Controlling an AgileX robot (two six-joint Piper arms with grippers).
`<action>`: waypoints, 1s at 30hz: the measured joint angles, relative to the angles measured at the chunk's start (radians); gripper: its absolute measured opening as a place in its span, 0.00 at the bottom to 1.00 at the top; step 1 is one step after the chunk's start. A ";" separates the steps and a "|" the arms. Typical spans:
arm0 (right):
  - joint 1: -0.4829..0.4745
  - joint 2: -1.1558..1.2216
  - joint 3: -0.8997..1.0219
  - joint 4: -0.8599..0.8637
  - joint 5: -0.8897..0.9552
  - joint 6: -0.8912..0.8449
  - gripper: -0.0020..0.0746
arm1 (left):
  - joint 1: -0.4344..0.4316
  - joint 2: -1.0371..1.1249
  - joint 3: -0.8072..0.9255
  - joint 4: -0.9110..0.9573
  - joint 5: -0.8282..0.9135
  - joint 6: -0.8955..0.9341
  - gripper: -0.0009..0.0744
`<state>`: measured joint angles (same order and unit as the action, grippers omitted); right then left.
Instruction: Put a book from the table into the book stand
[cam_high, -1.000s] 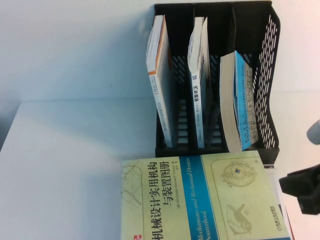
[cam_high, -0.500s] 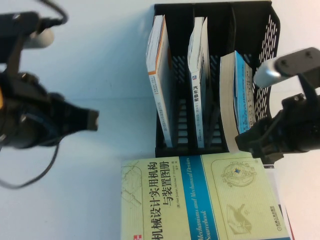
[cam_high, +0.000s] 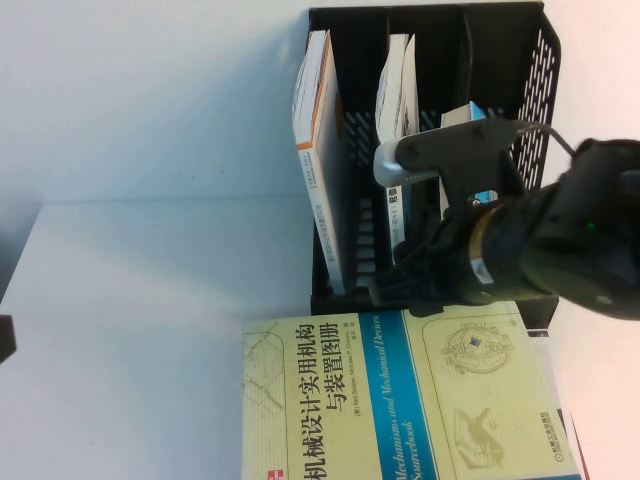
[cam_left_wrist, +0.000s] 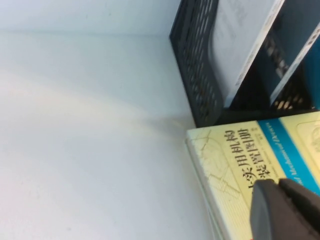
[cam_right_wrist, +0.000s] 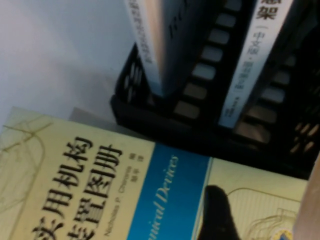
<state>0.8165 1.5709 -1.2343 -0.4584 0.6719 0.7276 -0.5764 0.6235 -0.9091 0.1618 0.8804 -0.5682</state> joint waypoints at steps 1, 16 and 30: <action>0.014 0.024 -0.027 -0.045 0.046 0.031 0.58 | 0.000 -0.014 0.000 -0.002 0.000 0.005 0.01; 0.139 0.192 -0.156 -0.380 0.346 0.309 0.82 | 0.000 -0.063 0.001 -0.126 0.005 0.156 0.01; 0.139 0.197 -0.158 -0.493 0.412 0.359 0.83 | 0.000 -0.063 0.001 -0.146 0.006 0.199 0.01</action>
<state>0.9554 1.7678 -1.3919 -0.9517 1.0834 1.0868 -0.5764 0.5603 -0.9083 0.0159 0.8868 -0.3693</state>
